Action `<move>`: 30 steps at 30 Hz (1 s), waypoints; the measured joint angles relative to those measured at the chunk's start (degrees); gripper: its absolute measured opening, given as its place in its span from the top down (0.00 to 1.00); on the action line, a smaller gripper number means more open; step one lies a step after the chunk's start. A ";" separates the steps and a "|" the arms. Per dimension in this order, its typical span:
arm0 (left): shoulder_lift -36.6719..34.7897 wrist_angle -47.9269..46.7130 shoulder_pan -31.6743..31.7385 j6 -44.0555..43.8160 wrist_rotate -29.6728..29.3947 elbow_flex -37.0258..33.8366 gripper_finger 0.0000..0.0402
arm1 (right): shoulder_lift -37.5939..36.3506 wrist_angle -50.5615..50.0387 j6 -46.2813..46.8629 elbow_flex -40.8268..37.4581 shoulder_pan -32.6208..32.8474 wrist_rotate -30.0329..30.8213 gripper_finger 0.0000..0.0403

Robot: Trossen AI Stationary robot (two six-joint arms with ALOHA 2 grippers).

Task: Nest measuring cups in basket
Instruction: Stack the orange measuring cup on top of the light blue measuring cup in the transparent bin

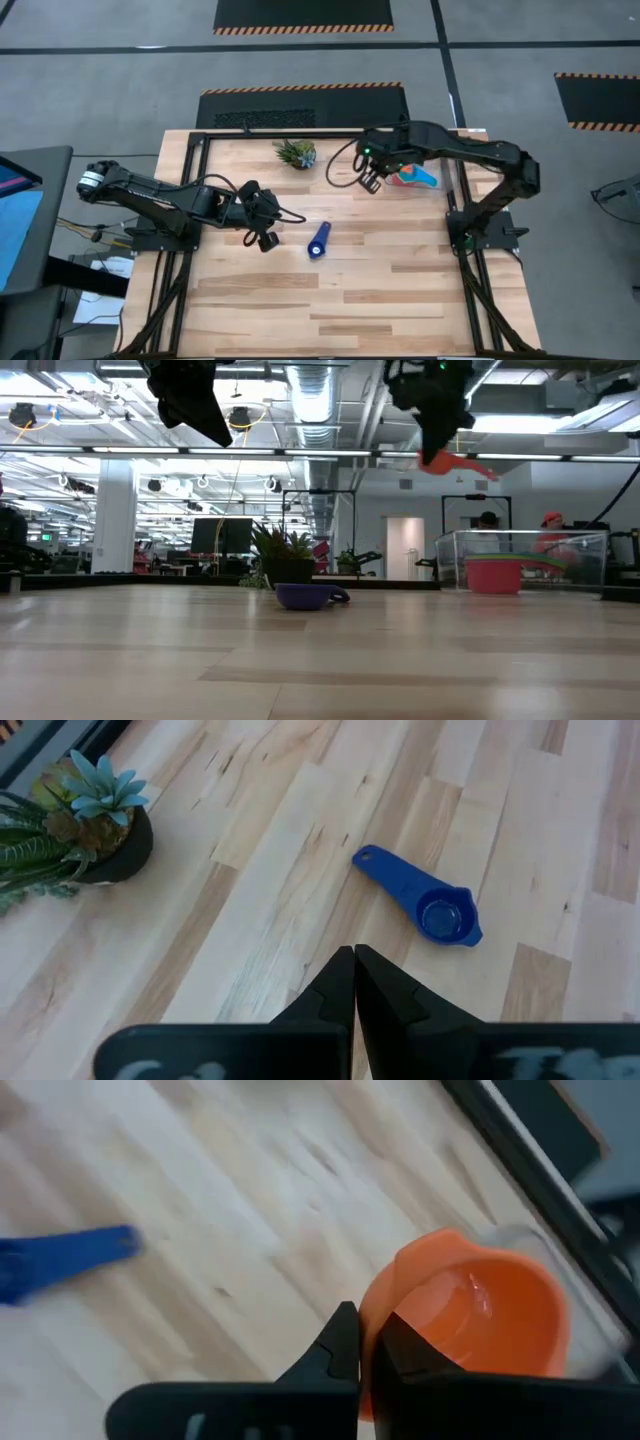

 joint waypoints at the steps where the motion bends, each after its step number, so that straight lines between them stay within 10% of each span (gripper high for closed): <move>1: 0.00 0.00 0.00 0.00 0.00 0.00 1.00 | 0.00 -1.95 0.57 0.00 -0.74 0.06 0.97; 30: 0.00 0.00 0.00 -0.72 -0.31 0.00 1.00 | -2.28 6.68 -4.29 -25.35 -14.80 -4.80 0.95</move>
